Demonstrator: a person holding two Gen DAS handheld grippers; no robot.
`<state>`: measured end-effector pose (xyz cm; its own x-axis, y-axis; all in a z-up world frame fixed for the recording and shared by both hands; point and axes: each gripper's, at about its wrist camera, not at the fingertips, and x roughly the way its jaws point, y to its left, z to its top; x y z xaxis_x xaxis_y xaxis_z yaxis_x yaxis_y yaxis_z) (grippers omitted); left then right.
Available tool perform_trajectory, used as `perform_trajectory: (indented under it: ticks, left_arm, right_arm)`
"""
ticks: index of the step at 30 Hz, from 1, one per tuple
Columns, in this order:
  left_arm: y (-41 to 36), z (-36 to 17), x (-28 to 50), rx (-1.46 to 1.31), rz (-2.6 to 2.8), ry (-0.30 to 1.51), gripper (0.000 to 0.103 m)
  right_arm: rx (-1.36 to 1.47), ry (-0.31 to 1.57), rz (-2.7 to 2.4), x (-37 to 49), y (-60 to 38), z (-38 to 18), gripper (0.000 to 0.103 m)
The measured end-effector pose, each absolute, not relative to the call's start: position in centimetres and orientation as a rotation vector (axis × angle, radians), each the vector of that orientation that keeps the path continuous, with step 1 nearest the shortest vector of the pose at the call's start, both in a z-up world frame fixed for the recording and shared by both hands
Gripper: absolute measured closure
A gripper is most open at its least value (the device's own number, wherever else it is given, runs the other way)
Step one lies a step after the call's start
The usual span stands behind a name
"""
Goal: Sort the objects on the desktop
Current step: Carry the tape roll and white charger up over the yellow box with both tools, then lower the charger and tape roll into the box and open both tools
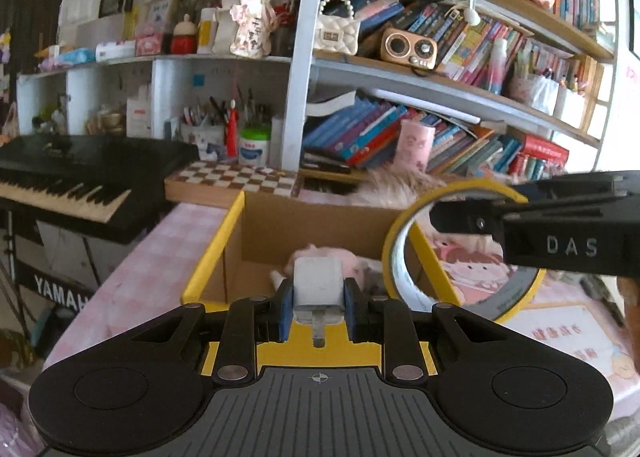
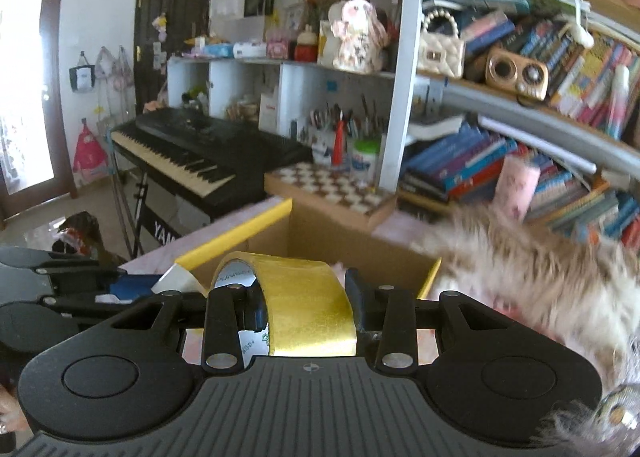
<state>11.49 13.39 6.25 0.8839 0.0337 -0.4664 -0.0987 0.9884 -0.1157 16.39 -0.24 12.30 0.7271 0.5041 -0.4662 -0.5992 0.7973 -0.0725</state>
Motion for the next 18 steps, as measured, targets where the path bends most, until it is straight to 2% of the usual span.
perform_trajectory:
  ticks: [10, 18]
  left_arm:
    - [13.0, 5.7, 15.9, -0.122, 0.155, 0.497, 0.079]
    - [12.8, 3.7, 18.9, -0.085, 0.217, 0.604, 0.079]
  right_arm:
    - [-0.277, 0.417, 0.688, 21.7, 0.5, 11.4, 0.069]
    - [-0.290, 0.481, 0.724, 24.5, 0.7, 8.2, 0.069]
